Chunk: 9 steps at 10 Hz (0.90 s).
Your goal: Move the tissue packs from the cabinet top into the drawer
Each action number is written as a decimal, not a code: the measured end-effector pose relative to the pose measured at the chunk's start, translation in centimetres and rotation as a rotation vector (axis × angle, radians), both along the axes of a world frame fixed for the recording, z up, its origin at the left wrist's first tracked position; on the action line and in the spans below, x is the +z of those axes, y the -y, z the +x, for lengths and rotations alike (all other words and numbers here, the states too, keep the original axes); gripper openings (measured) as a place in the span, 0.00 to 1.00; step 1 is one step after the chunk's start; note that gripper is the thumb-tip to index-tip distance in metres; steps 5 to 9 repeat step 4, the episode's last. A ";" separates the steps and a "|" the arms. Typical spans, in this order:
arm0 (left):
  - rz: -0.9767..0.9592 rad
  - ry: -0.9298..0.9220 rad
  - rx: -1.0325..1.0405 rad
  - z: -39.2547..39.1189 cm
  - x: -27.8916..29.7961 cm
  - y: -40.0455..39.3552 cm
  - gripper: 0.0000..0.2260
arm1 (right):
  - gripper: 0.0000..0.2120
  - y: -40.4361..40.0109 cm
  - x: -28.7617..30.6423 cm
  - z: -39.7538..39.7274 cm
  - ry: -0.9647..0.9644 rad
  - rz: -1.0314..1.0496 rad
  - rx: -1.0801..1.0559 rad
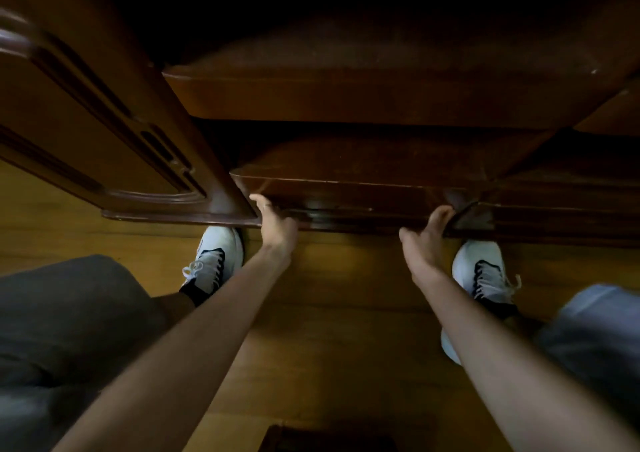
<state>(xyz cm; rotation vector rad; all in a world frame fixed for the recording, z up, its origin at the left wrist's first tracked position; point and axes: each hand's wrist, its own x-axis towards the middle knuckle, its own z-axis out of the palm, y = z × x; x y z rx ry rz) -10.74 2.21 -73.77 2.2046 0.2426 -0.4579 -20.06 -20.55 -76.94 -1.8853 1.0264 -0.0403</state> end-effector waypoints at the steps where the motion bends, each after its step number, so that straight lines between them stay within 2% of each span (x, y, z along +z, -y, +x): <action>1: -0.035 -0.083 0.061 0.6 2.6 -1.4 0.31 | 0.42 1.8 2.2 -0.3 -0.068 0.028 0.046; 2: -0.122 -0.084 0.019 0.9 5.5 -3.4 0.26 | 0.36 2.9 5.6 -1.1 -0.148 0.043 0.135; 3: -0.117 -0.069 -0.080 0.9 10.1 -5.1 0.17 | 0.32 3.3 10.7 -1.4 -0.117 0.054 0.204; 4: -0.087 -0.046 -0.162 1.3 14.9 -8.2 0.17 | 0.22 3.4 16.2 -2.2 -0.066 0.086 0.324; 9: -0.087 -0.046 -0.162 1.3 14.9 -8.2 0.17 | 0.22 3.4 16.2 -2.2 -0.066 0.086 0.324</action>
